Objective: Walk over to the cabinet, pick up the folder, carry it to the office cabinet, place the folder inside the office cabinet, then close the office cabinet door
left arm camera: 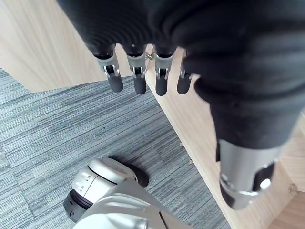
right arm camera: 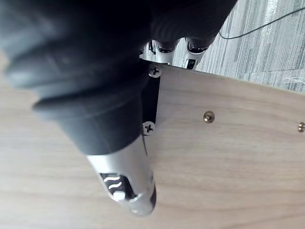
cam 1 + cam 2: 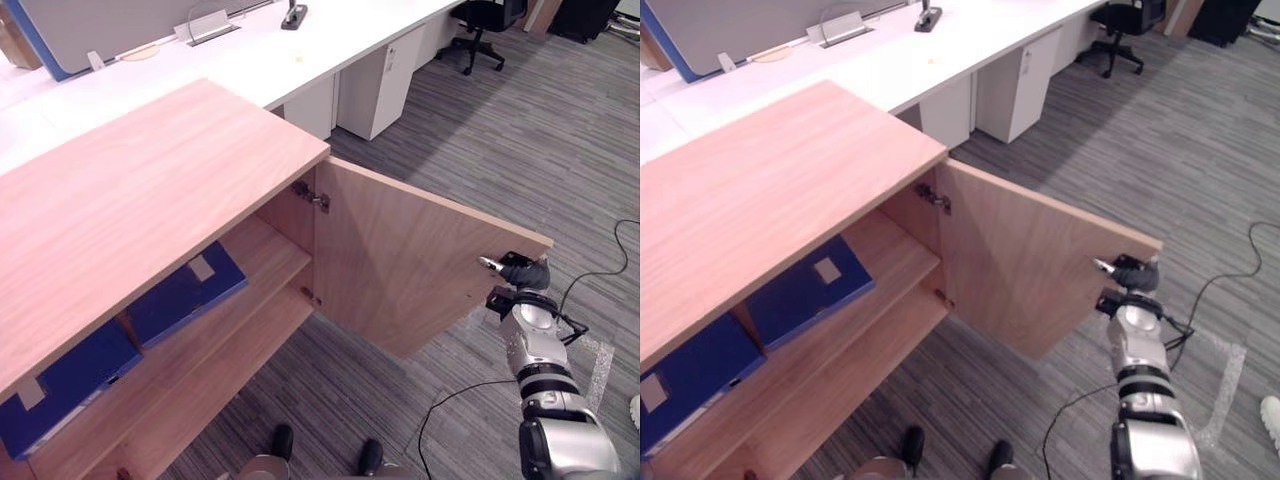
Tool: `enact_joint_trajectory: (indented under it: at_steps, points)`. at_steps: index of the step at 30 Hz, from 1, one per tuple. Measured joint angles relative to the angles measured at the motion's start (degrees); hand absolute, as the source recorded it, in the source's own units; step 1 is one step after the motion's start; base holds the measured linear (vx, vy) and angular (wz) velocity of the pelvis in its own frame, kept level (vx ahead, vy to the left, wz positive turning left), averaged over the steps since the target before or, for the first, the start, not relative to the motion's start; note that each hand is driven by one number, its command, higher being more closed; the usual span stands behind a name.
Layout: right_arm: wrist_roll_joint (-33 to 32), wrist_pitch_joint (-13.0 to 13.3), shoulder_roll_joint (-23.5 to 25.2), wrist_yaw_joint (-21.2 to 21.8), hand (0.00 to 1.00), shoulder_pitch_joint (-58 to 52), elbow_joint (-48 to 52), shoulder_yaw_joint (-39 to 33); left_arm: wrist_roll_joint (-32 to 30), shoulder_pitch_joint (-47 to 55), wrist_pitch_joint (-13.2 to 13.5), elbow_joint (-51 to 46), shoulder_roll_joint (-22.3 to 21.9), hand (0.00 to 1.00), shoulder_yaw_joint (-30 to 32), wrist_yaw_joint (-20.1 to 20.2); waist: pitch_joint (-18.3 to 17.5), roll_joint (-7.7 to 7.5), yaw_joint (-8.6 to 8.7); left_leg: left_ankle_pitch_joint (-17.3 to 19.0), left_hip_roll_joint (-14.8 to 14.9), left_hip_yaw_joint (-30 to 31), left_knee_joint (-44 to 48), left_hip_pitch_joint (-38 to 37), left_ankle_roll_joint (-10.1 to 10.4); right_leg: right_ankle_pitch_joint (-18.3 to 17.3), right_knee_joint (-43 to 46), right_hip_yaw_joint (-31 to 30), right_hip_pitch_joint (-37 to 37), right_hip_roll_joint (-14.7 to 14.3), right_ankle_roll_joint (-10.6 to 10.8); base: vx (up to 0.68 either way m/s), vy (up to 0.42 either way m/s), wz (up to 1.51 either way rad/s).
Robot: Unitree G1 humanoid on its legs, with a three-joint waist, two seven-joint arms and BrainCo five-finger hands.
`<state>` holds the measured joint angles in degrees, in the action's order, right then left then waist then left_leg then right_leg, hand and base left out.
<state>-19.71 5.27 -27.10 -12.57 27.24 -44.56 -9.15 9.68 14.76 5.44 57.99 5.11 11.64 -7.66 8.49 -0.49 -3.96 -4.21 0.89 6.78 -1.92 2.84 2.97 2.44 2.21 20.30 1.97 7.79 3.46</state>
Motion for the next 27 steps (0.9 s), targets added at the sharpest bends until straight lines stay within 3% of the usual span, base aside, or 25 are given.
enact_joint_trajectory:
  at_steps: [7, 11, 14, 18, 22, 27]
  points:
    - [-1.83, -0.01, -3.23, 1.36, 0.0, 2.59, -2.54, 5.69, 0.22, 0.0, 0.08, -0.03, -0.01, 0.0, 0.01, 0.4, 0.66, 0.13, 0.64, -0.38, 0.56, 0.01, 0.12, 0.2, -0.02, 0.54, -0.61, 0.0, -0.02, -0.66, -0.08, -0.01, -0.016, 0.0]
    - [-1.65, -0.9, -9.69, 5.87, 0.0, 2.59, -2.54, 17.63, 0.08, -0.12, 0.13, -0.08, -0.01, 0.0, -0.16, 1.24, 0.82, 0.39, 1.67, -0.22, 0.92, -0.16, 0.23, 0.22, 0.16, 0.55, -0.96, -0.21, -0.07, -1.11, -0.1, 0.0, -0.027, -0.05]
    - [0.22, -2.96, -17.9, 15.04, 0.0, 2.75, -2.12, 34.37, -0.19, -0.35, 0.14, -0.04, 0.34, 0.0, -1.52, 3.32, 0.99, 0.55, 1.65, 0.41, 2.04, -0.5, 0.76, 0.22, 0.98, 0.38, -1.63, -0.46, -0.45, -2.27, 0.02, -0.01, -0.056, -0.07]
    - [6.17, -3.99, -21.8, 25.59, 0.0, 2.78, 4.28, 50.23, -1.29, -1.29, 0.16, 0.21, 0.97, 0.0, -2.75, 4.9, 1.11, 0.75, 1.61, 1.89, 4.21, -1.21, 2.51, 0.34, 2.46, -0.33, -2.04, -1.19, -0.9, -4.27, -0.84, -0.01, -0.104, -0.14]
    - [12.09, -3.36, -20.24, 33.06, 0.0, 2.47, 14.07, 62.37, -3.52, -3.62, 0.3, 0.95, 1.39, 0.0, -3.59, 4.93, 1.27, 1.35, 1.09, 2.43, 6.73, -1.18, 2.98, 0.48, 3.96, -1.19, -2.02, -1.11, -0.88, -6.77, -2.22, 0.01, -0.125, -0.05]
    - [15.17, -0.52, -14.89, 38.18, 0.0, 1.84, 20.97, 69.21, -4.9, -5.35, 0.26, 1.08, 1.39, 0.0, -3.5, 5.27, 1.13, 1.51, -0.12, 2.18, 8.04, -0.79, 2.04, 0.33, 4.75, -1.6, -1.88, -0.28, -0.85, -8.01, -3.71, 0.06, -0.059, 0.06]
